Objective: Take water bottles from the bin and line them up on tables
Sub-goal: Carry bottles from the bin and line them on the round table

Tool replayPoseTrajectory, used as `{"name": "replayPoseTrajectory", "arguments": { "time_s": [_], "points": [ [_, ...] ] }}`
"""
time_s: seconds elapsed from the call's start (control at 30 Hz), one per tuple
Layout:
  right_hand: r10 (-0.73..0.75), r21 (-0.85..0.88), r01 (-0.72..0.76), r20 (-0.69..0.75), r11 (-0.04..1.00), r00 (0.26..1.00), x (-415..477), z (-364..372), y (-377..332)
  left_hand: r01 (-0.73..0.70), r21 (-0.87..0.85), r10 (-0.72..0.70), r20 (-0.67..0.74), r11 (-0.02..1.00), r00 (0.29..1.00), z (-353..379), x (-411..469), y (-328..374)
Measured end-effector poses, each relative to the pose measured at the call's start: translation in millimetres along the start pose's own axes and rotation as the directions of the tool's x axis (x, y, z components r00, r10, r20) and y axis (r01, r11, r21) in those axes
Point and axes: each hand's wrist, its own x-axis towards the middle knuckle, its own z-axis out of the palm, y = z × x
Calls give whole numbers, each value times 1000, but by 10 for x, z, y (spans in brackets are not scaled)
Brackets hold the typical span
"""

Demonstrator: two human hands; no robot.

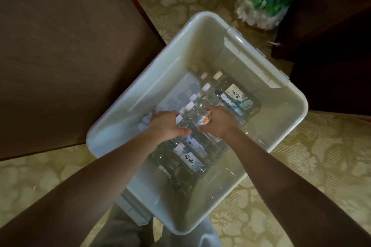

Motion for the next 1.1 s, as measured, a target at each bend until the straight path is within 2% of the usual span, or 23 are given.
{"name": "replayPoseTrajectory", "arguments": {
  "time_s": [0.23, 0.37, 0.5, 0.63, 0.8, 1.0, 1.1],
  "points": [
    [-21, -40, 22, 37, 999, 999, 34, -34, -9, 9, -124, -12, -26, 992, 1000, 8, 8, -1],
    [-21, 19, 20, 52, 1000, 998, 18, -52, 47, -3, -254, -21, -94, 967, 995, -16, -85, 63],
    [-15, 82, 15, -5, 997, 1000, -2, -112, 97, -72, -499, 5, -134, 864, 991, -7, -221, 215],
    [10, 173, -2, -46, 985, 999, -3, -216, 142, -117, -631, 40, -135, 767, 990, 34, -231, 361],
    [31, 253, -6, -94, 967, 995, -25, -303, 223, -87, -717, 87, -37, 692, 996, 103, -198, 364],
    [1, 289, 26, -93, 957, 996, -130, -353, 186, -129, -809, 80, -101, 573, 992, 214, -293, 291],
    [-26, 298, 55, -100, 953, 995, -191, -348, 141, -159, -821, 68, -146, 548, 987, 182, -393, 259]
  ]
}}
